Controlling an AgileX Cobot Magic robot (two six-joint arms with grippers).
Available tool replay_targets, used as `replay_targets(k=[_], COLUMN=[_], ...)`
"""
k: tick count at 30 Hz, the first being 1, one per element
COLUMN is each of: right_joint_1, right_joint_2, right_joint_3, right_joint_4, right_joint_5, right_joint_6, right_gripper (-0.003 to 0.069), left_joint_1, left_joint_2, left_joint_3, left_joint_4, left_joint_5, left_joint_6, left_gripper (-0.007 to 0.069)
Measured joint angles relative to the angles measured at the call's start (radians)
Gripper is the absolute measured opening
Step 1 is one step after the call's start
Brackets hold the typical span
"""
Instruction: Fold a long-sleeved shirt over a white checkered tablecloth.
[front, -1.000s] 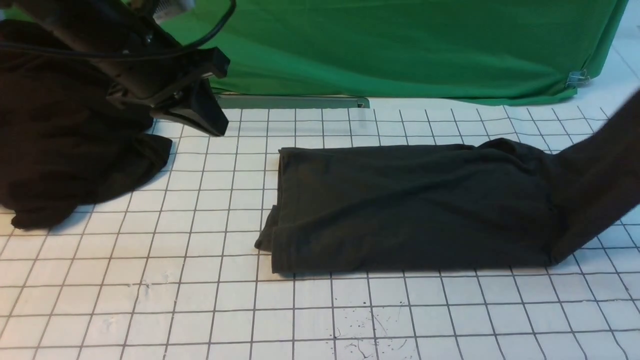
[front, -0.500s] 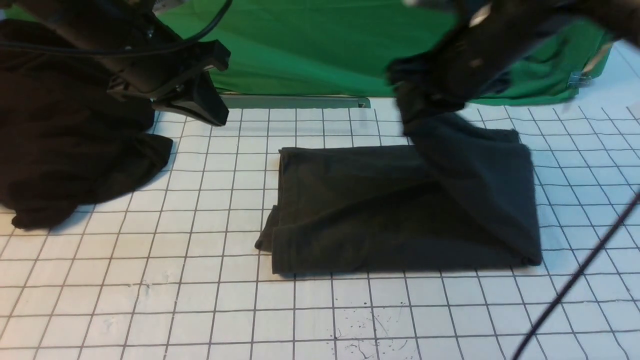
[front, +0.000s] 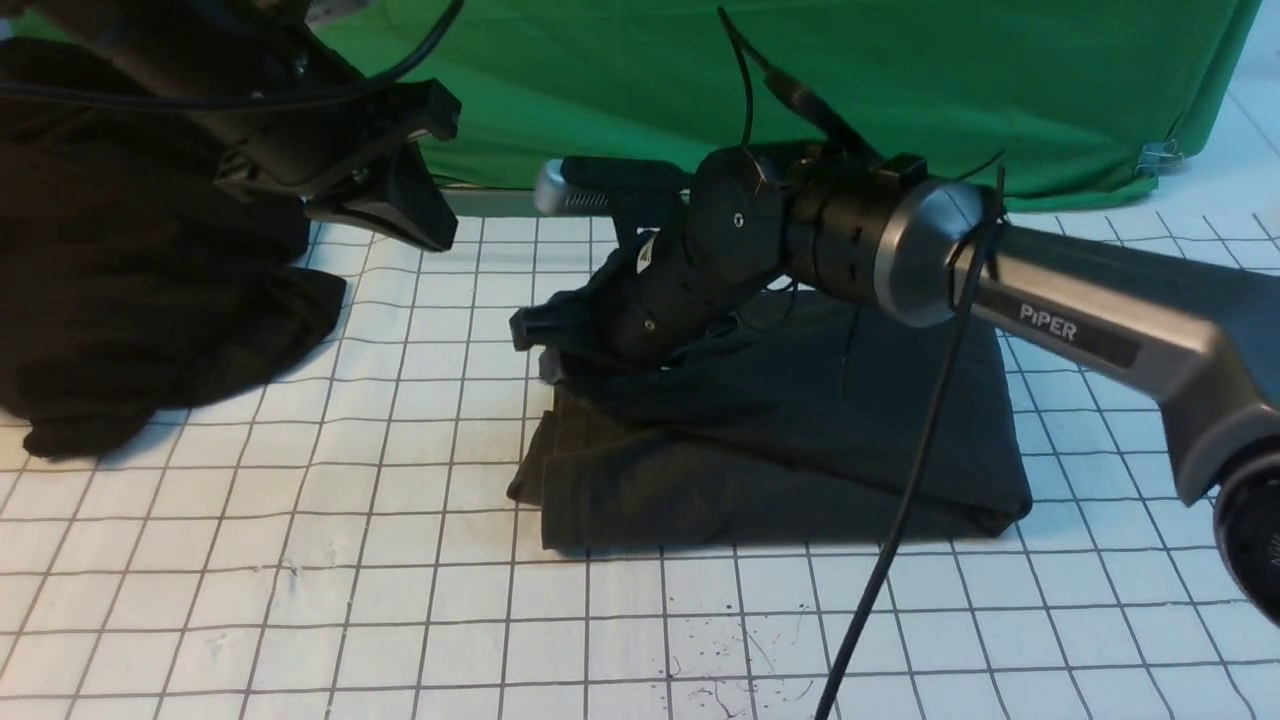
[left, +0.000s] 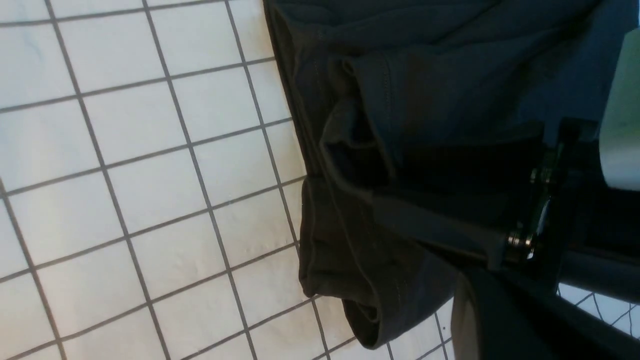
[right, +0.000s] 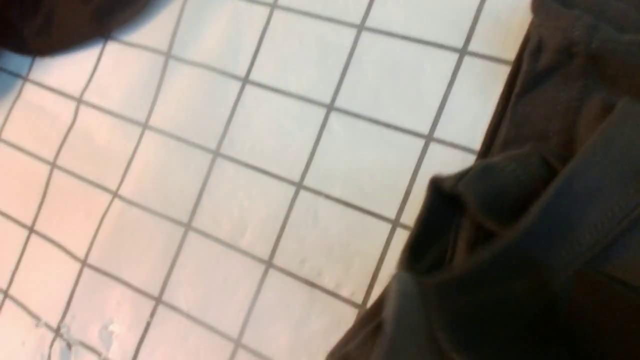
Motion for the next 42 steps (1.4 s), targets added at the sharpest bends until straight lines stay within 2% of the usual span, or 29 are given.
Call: replay_targets(k=[1, 2, 3, 4, 5, 6, 7, 8, 9, 12, 16, 18, 23, 29, 37, 42], right_joint_1=[0.000, -0.005, -0.011, -0.015, -0.032, -0.034, -0.061, -0.064, -0.080, -0.133, -0.159, -0.164, -0.164, -0.165, -0.165, -0.165], right_joint_2=[-0.002, -0.017, -0.031, -0.037, -0.073, -0.077, -0.125, -0.130, -0.155, -0.274, -0.382, -0.483, -0.687, -1.002, -1.318, -1.503], right_joint_3=[0.000, -0.008, -0.018, -0.025, -0.050, -0.053, -0.089, -0.092, -0.112, -0.129, -0.129, -0.129, -0.130, -0.086, 0.147, 0.364], right_joint_4=[0.000, -0.001, -0.001, -0.001, -0.002, -0.002, -0.014, -0.016, -0.026, -0.042, -0.055, -0.085, -0.171, -0.216, -0.244, -0.289], right_joint_5=[0.005, 0.053, 0.088, 0.117, 0.215, 0.227, 0.352, 0.352, 0.434, 0.540, 0.555, 0.559, 0.562, 0.563, 0.567, 0.558], right_joint_6=[-0.001, -0.016, -0.031, -0.042, -0.079, -0.084, -0.133, -0.138, -0.165, -0.219, -0.248, -0.262, -0.268, -0.268, -0.268, -0.266], right_gripper=[0.0463, 0.0522, 0.0549, 0.0555, 0.0556, 0.0554, 0.0501, 0.0501, 0.0442, 0.0202, 0.0052, 0.0013, 0.0012, 0.0057, 0.0076, 0.0083], left_joint_1=[0.000, 0.000, 0.000, 0.000, 0.000, 0.000, 0.000, 0.000, 0.000, 0.000, 0.000, 0.000, 0.000, 0.000, 0.000, 0.000], left_joint_2=[0.000, 0.000, 0.000, 0.000, 0.000, 0.000, 0.000, 0.000, 0.000, 0.000, 0.000, 0.000, 0.000, 0.000, 0.000, 0.000], left_joint_3=[0.000, 0.000, 0.000, 0.000, 0.000, 0.000, 0.000, 0.000, 0.000, 0.000, 0.000, 0.000, 0.000, 0.000, 0.000, 0.000], left_joint_4=[0.000, 0.000, 0.000, 0.000, 0.000, 0.000, 0.000, 0.000, 0.000, -0.001, 0.000, 0.010, 0.036, 0.041, 0.041, 0.041], left_joint_5=[0.000, 0.004, 0.005, 0.005, 0.007, 0.007, 0.007, 0.007, 0.007, 0.007, 0.007, 0.007, 0.007, 0.007, 0.007, 0.007], left_joint_6=[0.000, 0.000, 0.000, 0.000, 0.000, 0.000, 0.000, 0.000, 0.000, -0.002, -0.002, -0.002, -0.002, -0.014, -0.023, -0.023], left_gripper=[0.0003, 0.0004, 0.0005, 0.0005, 0.0008, 0.0008, 0.0015, 0.0016, 0.0017, 0.0023, 0.0027, 0.0035, 0.0044, 0.0055, 0.0063, 0.0068])
